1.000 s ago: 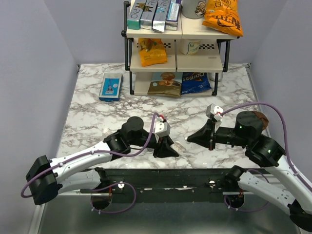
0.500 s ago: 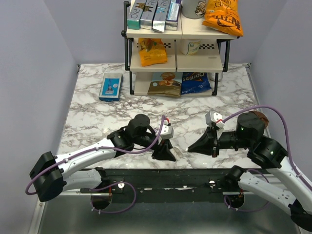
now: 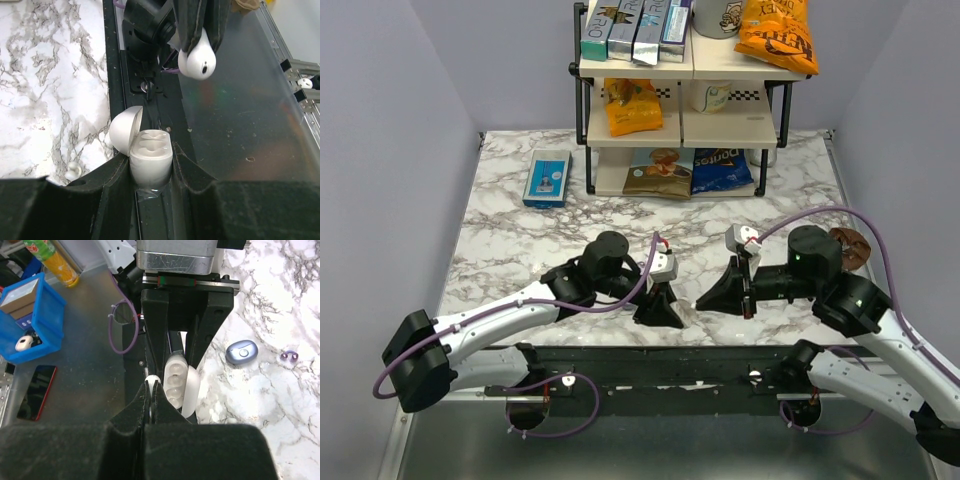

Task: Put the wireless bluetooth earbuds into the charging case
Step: Place the earbud in the charging case.

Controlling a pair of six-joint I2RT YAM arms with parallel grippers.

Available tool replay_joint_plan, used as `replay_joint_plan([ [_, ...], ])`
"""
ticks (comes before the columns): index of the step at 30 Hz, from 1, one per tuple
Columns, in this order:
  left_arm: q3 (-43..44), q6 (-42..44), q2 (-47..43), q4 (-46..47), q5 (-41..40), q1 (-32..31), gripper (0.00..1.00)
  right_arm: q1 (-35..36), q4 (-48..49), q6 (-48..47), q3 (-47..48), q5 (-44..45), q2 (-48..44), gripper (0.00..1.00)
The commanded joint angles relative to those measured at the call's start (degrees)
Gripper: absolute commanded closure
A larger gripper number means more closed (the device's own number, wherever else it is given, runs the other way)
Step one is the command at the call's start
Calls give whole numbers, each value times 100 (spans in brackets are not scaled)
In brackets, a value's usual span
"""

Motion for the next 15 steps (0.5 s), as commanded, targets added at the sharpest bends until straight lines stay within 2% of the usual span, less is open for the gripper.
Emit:
replay_joint_plan([
  [1, 284, 61, 72, 102, -65, 16, 100, 146, 279, 148, -113, 146, 89, 99],
  [15, 320, 53, 64, 260, -83, 16, 100, 400, 507, 165, -219, 603, 273, 99],
])
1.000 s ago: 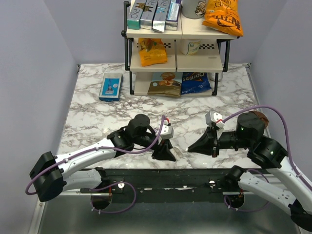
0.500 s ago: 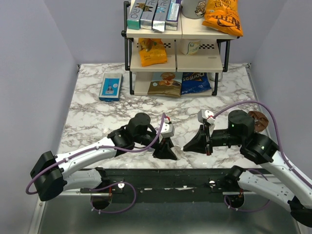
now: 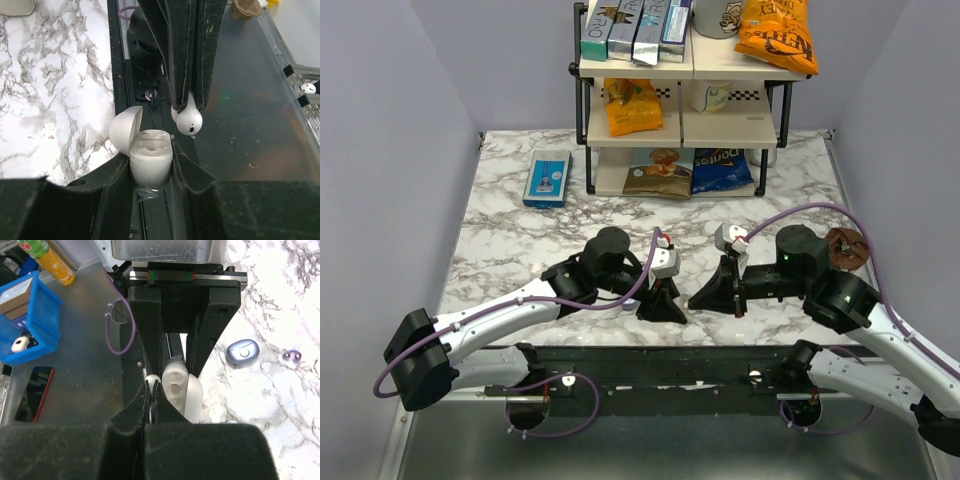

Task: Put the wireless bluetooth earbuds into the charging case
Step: Place the earbud in the charging case.

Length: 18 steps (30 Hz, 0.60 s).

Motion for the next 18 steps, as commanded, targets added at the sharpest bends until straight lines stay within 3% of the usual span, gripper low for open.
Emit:
replay_joint_plan([
  [1, 5, 6, -54, 415, -28, 16, 100, 116, 363, 126, -193, 339, -41, 99],
  [18, -224, -310, -116, 961, -10, 16, 100, 275, 1128, 460, -755, 1323, -498, 99],
])
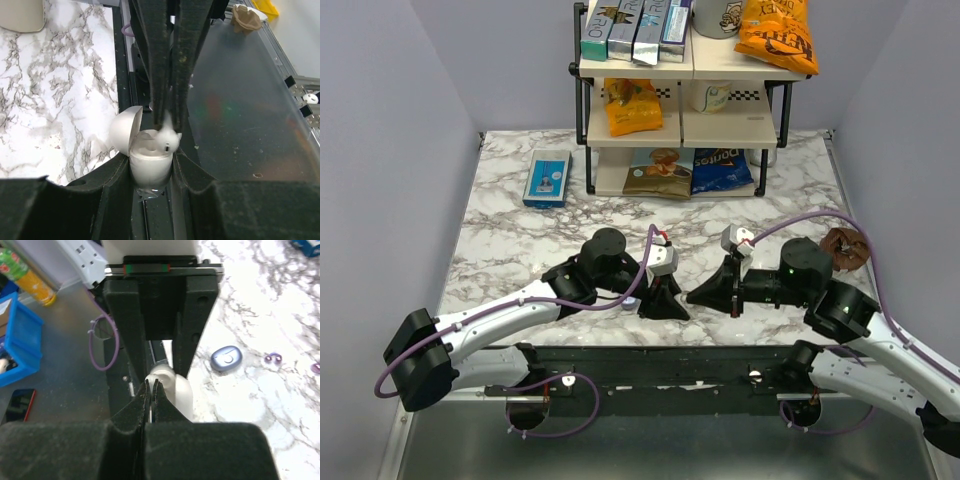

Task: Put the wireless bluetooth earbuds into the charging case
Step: Place the earbud in the charging case.

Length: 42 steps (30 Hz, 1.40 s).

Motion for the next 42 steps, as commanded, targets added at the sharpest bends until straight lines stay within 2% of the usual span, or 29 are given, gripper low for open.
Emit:
replay_joint_plan([
  [1, -86, -68, -94, 393, 38, -10, 100, 41, 361, 134, -187, 486, -140, 99],
  [34, -51, -200, -120, 674, 117, 69, 100, 102, 432, 64, -451, 206, -404, 99],
  [42, -77, -261, -85, 762, 152, 69, 100, 146, 432, 38, -381, 47, -228, 99],
])
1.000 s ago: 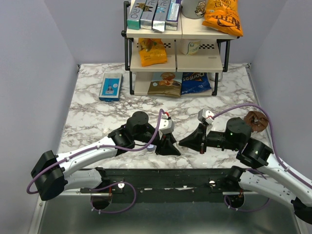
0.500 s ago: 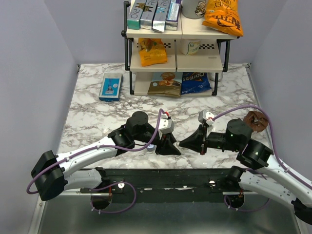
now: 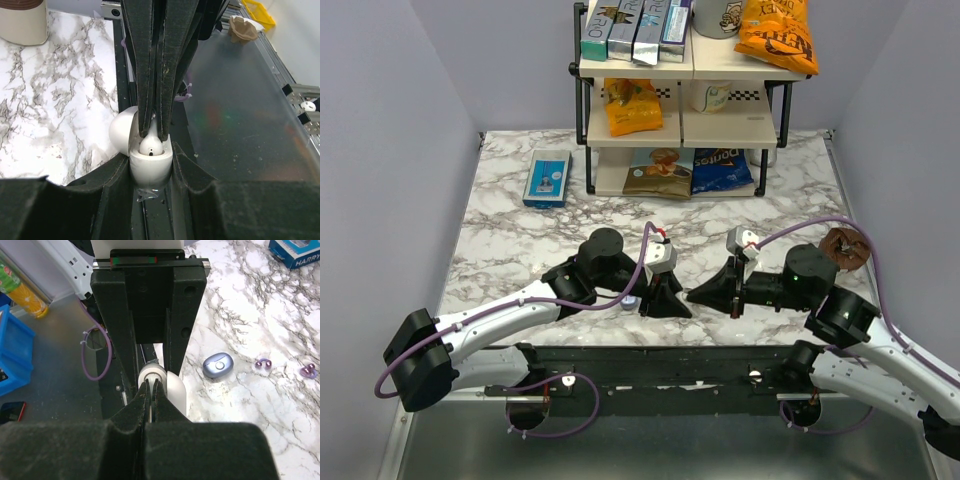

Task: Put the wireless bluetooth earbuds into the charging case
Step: Place the earbud in the charging case.

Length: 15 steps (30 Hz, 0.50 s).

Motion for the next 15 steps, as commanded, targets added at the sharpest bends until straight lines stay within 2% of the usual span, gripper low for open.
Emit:
replay_joint_plan([
  [1, -27, -34, -72, 364, 167, 27, 100, 90, -36, -85, 2, -233, 69, 99],
  [7, -80, -96, -63, 479, 220, 27, 100, 107, -97, -111, 46, -171, 113, 98],
  [9, -97, -96, -55, 505, 220, 27, 100, 107, -106, -76, 63, -84, 104, 89],
  [11, -115, -87, -72, 514, 203, 27, 100, 107, -115, -58, 90, -48, 95, 84],
  [12, -124, -87, -72, 514, 203, 36, 100, 116, -106, -41, 116, 13, 78, 78],
  [15, -141, -87, -72, 505, 185, 27, 100, 107, -150, -41, 160, 66, 69, 72],
])
